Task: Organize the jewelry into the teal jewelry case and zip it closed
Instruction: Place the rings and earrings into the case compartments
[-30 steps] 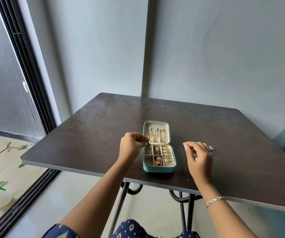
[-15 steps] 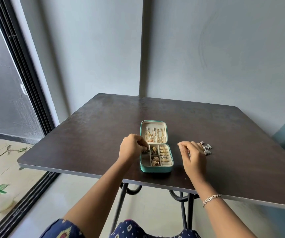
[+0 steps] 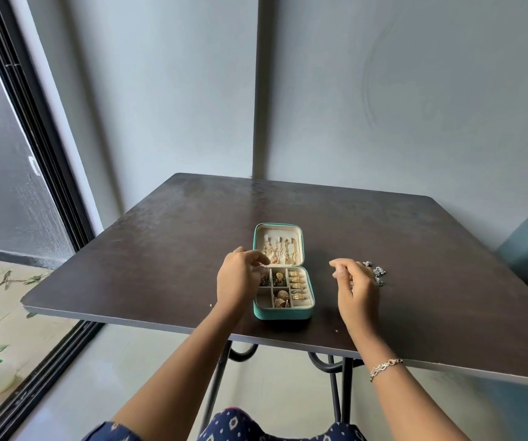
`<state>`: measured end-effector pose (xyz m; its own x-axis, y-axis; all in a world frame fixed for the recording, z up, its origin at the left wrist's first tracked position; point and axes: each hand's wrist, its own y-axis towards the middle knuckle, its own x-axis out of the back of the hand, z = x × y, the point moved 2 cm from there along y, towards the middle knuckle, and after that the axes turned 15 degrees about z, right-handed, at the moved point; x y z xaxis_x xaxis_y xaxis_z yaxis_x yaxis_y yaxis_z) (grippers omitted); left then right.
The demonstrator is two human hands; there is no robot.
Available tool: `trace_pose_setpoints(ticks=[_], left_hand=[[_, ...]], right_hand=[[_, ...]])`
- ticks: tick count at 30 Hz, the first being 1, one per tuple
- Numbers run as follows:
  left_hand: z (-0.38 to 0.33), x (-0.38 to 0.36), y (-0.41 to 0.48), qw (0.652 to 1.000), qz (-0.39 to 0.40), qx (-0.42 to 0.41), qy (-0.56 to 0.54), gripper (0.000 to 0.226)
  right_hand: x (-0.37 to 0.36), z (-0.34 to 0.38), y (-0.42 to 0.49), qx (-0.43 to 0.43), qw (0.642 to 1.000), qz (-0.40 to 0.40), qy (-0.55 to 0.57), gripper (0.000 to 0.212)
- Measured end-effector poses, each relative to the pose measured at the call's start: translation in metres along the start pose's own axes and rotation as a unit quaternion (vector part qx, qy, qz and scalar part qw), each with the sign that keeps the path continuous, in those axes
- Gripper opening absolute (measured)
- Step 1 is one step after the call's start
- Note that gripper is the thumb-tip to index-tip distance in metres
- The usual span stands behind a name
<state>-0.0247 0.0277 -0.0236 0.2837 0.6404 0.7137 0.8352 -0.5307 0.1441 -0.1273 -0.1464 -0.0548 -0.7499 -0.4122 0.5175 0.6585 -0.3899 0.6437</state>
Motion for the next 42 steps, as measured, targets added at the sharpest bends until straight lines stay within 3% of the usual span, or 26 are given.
trace_pose_setpoints(ticks=[5, 12, 19, 27, 42], left_hand=[[-0.019, -0.007, 0.000, 0.997, -0.047, -0.061, -0.012, 0.010], [-0.047, -0.029, 0.011, 0.990, 0.002, -0.124, -0.062, 0.008], [-0.060, -0.045, 0.025, 0.989, 0.070, -0.131, -0.016, 0.010], [-0.078, -0.069, 0.041, 0.965, 0.134, -0.134, 0.184, 0.012], [-0.093, -0.093, 0.060, 0.962, 0.170, -0.098, 0.188, 0.015]], right_hand=[[0.025, -0.027, -0.001, -0.102, 0.991, -0.069, 0.055, 0.033], [0.066, -0.072, 0.002, -0.210, 0.977, -0.015, 0.011, 0.009], [0.055, -0.079, 0.013, -0.183, 0.980, 0.072, -0.026, 0.012], [0.052, -0.085, 0.016, -0.188, 0.979, 0.081, -0.023, 0.013], [0.050, -0.086, 0.015, -0.163, 0.984, 0.075, -0.004, 0.016]])
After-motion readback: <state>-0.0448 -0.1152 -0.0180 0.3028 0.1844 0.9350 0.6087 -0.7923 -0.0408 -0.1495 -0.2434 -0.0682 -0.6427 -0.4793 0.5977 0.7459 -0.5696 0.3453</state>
